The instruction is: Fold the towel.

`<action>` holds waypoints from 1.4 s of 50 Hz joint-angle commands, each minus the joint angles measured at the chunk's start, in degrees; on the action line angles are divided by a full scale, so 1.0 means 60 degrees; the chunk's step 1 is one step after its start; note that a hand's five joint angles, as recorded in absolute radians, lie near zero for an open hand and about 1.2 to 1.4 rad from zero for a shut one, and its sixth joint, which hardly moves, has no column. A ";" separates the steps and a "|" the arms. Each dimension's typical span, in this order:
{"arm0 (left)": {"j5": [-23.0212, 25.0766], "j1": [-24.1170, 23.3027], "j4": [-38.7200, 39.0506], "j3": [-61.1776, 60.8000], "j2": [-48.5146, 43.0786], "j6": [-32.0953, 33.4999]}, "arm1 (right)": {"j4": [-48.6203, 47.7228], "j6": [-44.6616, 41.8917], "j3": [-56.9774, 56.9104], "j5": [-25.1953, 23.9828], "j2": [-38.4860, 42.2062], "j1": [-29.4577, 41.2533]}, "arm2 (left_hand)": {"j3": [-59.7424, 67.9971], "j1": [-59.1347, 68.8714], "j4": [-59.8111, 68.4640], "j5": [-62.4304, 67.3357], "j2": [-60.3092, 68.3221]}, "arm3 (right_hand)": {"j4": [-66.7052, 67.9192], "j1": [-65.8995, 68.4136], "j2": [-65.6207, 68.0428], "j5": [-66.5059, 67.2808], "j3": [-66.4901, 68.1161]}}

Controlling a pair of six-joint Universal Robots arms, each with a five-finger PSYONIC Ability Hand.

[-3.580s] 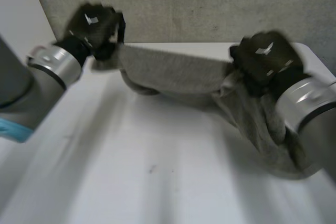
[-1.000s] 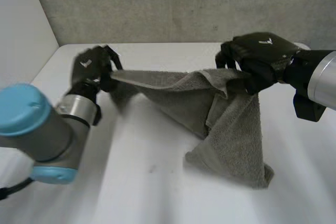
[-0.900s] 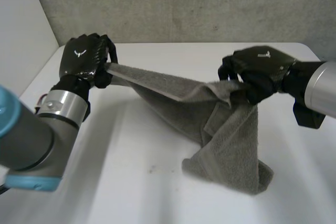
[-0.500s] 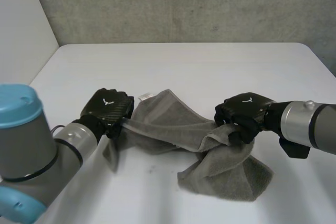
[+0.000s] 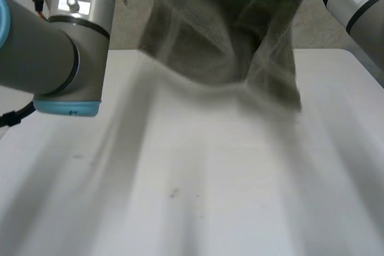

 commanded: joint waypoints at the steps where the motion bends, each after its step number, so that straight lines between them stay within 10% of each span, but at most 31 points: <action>1: -0.0139 0.0092 0.0025 -0.2433 0.0266 0.0022 | 0.1270 -0.0036 0.1034 -0.1355 0.0180 -0.0083 | 0.1716 0.1738 0.1707 0.1756 0.1707 | 0.0591 0.0593 0.0625 0.0708 0.0515; 15: -0.0007 -0.0231 0.0025 -0.5949 -0.0437 0.0008 | 0.3218 -0.2981 0.3202 -0.1677 0.2026 -0.0508 | 0.1716 0.1738 0.1707 0.1756 0.1707 | 0.0153 0.0155 0.0186 0.0270 0.0076; 20: 0.0022 -0.0274 -0.0019 -0.6051 -0.0320 -0.0007 | 0.3160 -0.3611 0.3773 -0.1209 0.2113 -0.0537 | 0.1716 0.1738 0.1707 0.1756 0.1707 | -0.4473 -0.4471 -0.4440 -0.4356 -0.4549; 33: 0.0008 -0.0610 -0.0941 -0.5539 0.0603 -0.0036 | 0.2123 -0.0201 0.5498 -0.0886 0.0725 -0.0508 | 0.1716 0.1738 0.1707 0.1756 0.1707 | -1.1076 -1.1073 -1.1042 -1.0958 -1.1152; 50: -0.0036 -0.0919 -0.1777 -0.4528 0.0589 -0.0285 | -0.1293 0.3552 0.8871 -0.0681 -0.1241 -0.0361 | 0.1716 0.1738 0.1707 0.1756 0.1707 | -1.1076 -1.1073 -1.1042 -1.0958 -1.1152; 70: -0.0080 -0.0641 -0.2495 -0.3766 0.0706 -0.2554 | -0.4163 0.3977 0.8886 0.2497 0.0720 0.1279 | 0.1716 0.1738 0.1707 0.1756 0.1707 | -1.1076 -1.1073 -1.1042 -1.0958 -1.1152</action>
